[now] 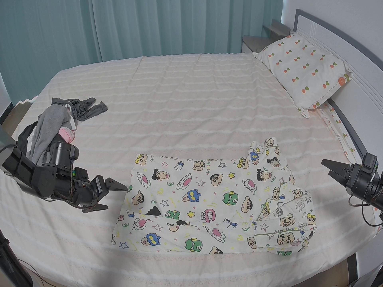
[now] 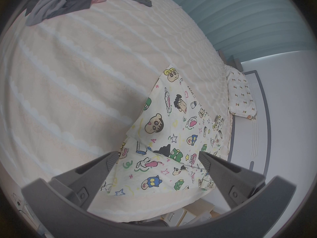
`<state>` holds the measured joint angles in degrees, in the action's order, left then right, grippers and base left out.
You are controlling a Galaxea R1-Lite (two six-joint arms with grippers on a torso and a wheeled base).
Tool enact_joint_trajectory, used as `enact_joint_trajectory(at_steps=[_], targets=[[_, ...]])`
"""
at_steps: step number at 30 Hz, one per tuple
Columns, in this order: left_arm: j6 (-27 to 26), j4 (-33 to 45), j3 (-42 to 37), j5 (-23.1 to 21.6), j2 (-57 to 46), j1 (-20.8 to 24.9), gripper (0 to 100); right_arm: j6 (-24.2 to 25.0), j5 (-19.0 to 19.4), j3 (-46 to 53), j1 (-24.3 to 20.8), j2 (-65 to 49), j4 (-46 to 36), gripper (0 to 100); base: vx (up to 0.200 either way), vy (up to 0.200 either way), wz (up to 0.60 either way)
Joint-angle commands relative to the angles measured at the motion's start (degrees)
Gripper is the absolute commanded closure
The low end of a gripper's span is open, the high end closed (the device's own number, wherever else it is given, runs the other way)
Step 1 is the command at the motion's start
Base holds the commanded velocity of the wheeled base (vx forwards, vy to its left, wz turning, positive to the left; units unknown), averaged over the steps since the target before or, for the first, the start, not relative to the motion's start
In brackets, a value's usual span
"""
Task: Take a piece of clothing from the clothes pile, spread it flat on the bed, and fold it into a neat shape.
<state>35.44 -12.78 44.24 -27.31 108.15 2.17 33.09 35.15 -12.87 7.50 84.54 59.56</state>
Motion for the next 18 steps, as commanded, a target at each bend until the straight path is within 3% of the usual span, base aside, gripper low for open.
enact_joint_trajectory(at_steps=[1,8,13,18], targets=[[-0.37,-0.23,-0.03,0.06,-0.84,0.38,0,-0.04,0.01,0.04,-0.03,0.10,0.03,0,0.000,0.000,0.00],[-2.13,-7.79,1.82,1.29,1.01,1.17,0,-0.13,0.01,0.04,-0.03,0.54,0.03,0,0.000,0.000,0.00],[-7.58,-11.66,11.31,11.14,11.38,3.37,0,-0.39,0.01,0.04,-0.03,0.62,0.03,0,0.000,0.000,0.00],[-7.75,-11.31,21.50,12.54,20.08,5.74,0,-0.48,0.01,0.04,-0.11,1.33,0.03,0,0.000,0.000,0.00]])
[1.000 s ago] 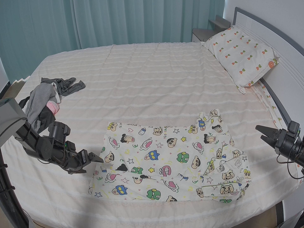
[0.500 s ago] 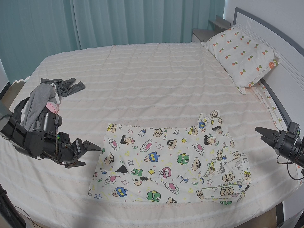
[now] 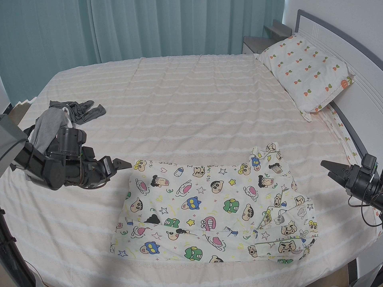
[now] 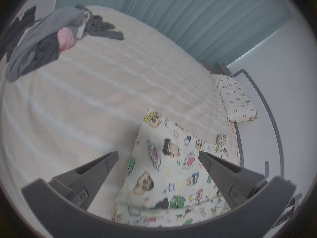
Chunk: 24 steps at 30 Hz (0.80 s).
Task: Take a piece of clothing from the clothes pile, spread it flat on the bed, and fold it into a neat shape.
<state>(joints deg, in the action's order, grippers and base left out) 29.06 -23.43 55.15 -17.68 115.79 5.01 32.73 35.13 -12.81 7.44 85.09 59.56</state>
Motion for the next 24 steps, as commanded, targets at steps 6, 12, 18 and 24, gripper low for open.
enact_joint_trajectory(at_steps=[6,12,18,24], targets=[[-1.20,-1.18,18.41,5.20,19.57,4.04,0,-0.12,0.02,-0.02,0.03,0.60,0.03,0,0.000,0.000,0.00],[-1.38,-1.79,23.25,5.28,21.59,4.04,0,-0.12,0.02,-0.11,0.03,0.78,0.11,0,0.000,0.000,0.00],[-1.29,-1.88,25.71,5.20,22.55,3.87,0,-0.12,0.02,-0.02,0.03,0.69,0.11,0,0.000,0.000,0.00],[-1.64,-1.88,27.55,5.28,24.14,4.04,0,-0.12,-0.06,0.16,0.03,0.52,0.11,0,0.000,0.000,0.00]])
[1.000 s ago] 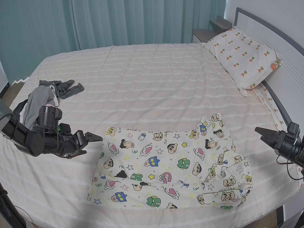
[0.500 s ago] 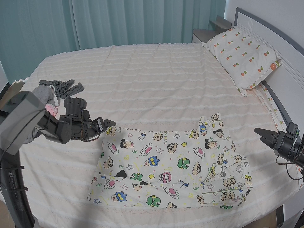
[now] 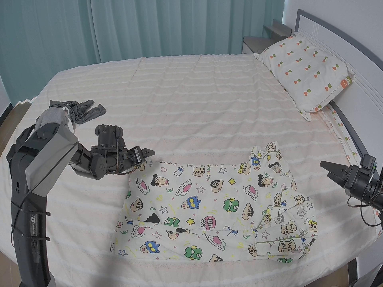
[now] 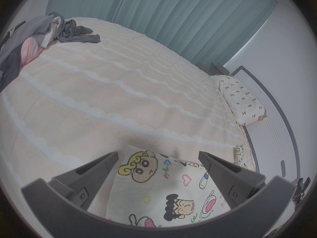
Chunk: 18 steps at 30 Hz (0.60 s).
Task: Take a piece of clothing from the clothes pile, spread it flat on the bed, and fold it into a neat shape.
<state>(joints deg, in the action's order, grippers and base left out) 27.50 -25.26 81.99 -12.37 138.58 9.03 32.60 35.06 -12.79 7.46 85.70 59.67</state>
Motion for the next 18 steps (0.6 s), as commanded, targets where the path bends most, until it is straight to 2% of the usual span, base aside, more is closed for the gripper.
enact_joint_trajectory(at_steps=[1,18], targets=[[-0.17,-0.05,0.80,-0.02,1.43,0.02,0,0.01,0.01,0.13,0.01,-0.01,0.00,0,0.000,0.000,0.00],[-2.28,-0.23,1.94,0.68,3.62,-0.24,0,0.01,0.18,0.31,-0.25,1.22,-0.08,0,0.000,0.000,0.00]])
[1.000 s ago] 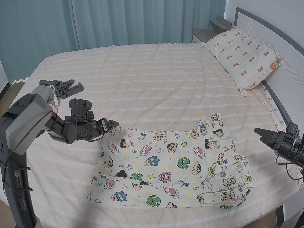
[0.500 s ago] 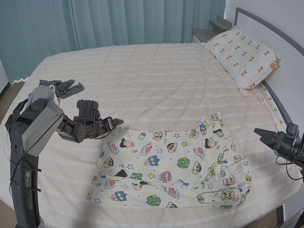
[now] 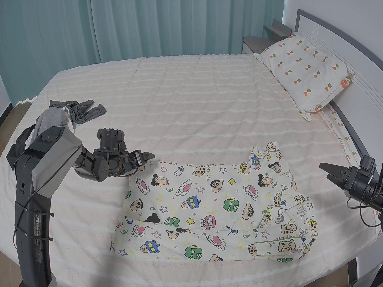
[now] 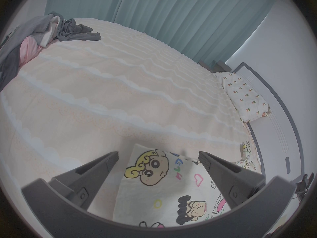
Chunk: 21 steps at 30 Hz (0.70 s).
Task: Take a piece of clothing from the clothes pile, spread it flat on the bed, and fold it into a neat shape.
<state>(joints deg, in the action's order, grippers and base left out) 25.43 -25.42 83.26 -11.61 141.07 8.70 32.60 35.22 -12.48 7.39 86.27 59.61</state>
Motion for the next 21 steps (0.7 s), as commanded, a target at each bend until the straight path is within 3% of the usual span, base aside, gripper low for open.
enact_joint_trajectory(at_steps=[1,10,11,21], targets=[[-0.20,-0.07,0.85,-0.08,1.31,0.08,0,0.01,0.03,0.00,-0.36,0.83,-0.02,0,0.000,0.000,0.00],[-0.12,-0.25,1.64,0.00,1.58,1.32,0,-1.57,-0.15,-0.09,-0.36,3.20,0.15,0,0.000,0.000,0.00],[-0.03,-0.16,1.64,0.00,1.40,1.32,100,-1.66,-0.15,-0.17,-0.36,3.46,0.24,0,0.000,0.000,0.00],[0.06,0.10,-0.91,0.18,-2.29,0.00,100,-0.87,-0.41,-7.29,1.14,8.82,-0.29,0,0.000,0.000,0.00]])
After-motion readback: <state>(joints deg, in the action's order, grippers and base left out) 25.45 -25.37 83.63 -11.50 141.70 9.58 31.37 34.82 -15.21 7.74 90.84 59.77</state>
